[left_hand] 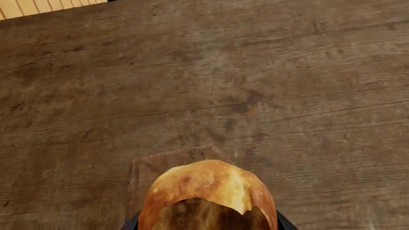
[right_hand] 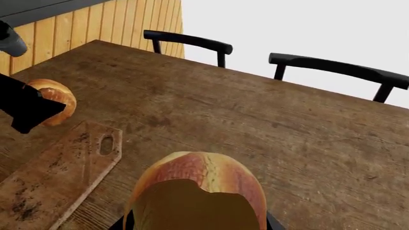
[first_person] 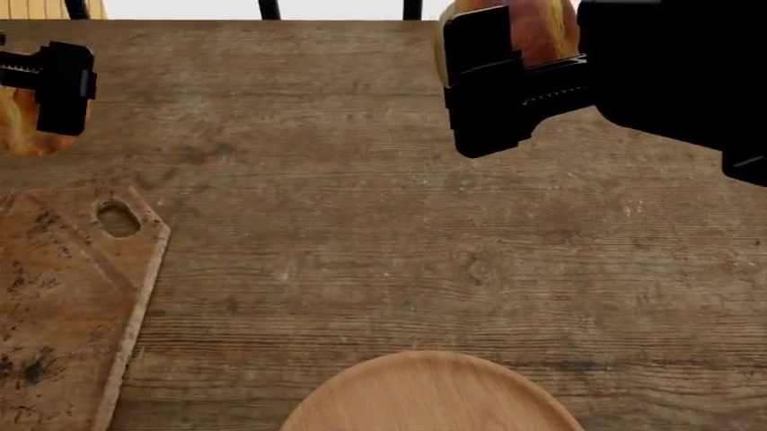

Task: Place all breads on the cutting board.

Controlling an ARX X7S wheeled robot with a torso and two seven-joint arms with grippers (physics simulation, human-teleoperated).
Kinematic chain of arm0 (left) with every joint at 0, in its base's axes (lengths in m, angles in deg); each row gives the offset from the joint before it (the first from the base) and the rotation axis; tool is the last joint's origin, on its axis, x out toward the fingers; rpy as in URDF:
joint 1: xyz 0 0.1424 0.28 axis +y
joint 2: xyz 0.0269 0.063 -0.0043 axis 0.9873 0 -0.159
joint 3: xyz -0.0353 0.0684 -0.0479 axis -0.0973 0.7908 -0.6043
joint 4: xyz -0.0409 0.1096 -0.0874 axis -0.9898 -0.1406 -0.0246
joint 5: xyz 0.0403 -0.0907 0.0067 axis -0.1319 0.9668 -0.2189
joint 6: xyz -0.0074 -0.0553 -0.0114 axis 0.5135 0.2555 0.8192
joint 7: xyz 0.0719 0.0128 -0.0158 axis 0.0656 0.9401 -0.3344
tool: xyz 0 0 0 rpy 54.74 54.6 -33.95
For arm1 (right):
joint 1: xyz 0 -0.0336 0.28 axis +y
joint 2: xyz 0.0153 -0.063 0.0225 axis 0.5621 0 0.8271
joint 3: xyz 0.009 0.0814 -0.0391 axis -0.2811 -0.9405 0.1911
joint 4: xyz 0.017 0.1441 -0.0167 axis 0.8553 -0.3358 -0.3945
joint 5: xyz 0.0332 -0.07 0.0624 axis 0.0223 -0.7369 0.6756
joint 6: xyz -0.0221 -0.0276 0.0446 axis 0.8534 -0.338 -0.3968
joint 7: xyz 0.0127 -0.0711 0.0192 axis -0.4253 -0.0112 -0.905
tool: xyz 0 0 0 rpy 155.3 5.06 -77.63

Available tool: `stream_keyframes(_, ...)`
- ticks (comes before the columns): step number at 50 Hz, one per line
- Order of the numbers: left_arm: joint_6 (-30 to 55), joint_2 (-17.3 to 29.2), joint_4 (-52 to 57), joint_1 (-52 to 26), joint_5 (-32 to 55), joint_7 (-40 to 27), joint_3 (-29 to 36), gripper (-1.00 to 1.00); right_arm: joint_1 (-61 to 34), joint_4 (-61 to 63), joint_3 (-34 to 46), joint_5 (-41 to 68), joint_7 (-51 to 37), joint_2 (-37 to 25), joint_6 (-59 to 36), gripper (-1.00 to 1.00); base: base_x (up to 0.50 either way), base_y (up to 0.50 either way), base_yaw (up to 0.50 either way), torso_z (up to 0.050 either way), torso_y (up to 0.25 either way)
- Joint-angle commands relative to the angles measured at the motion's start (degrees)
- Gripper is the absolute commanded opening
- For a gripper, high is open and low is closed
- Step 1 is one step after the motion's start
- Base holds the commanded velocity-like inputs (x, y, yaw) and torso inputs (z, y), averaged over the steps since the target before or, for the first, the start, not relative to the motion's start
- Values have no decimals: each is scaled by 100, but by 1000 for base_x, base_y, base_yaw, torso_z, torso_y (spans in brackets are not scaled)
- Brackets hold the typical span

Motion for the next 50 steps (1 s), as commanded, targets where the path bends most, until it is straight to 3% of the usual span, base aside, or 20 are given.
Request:
stream_keyframes(1,157,-17,3,112,-106,258,437,-100,12,-3,-55,-146,132,12,-33,-100,0,18,0,0,0)
stream_keyframes(15,281,-159,3,161,-129,1428,1739,-100,6,-72,-62,-189,173,81,-42,-100,0,18,-4,1,0)
stream_keyframes(17,269,-216,4,266,-204,1884,2150,-100,15,-72,-62,-198,175,79,-37,-100,0,19,-4,0,0)
stream_keyframes(22,259,-282,4,324,-165,2034,2418,-100,85,-50,-69,-213,182,83,18,-100,0,19,-3,0,0)
stream_keyframes(24,171,-370,6,413,-275,2606,2913,-100,114,-56,-72,-225,193,88,45,-100,0,19,-3,0,0)
stream_keyframes(47,56,-340,7,555,-200,2780,3662,-100,163,-86,-72,-262,217,129,40,-100,0,20,-4,0,0)
stream_keyframes(48,41,-340,8,573,-241,2752,3744,100,162,-87,-68,-271,227,137,34,-100,0,21,0,0,0)
stream_keyframes(50,51,-323,7,555,-180,2696,3695,100,156,-92,-67,-278,252,147,19,-100,0,21,-5,0,0)
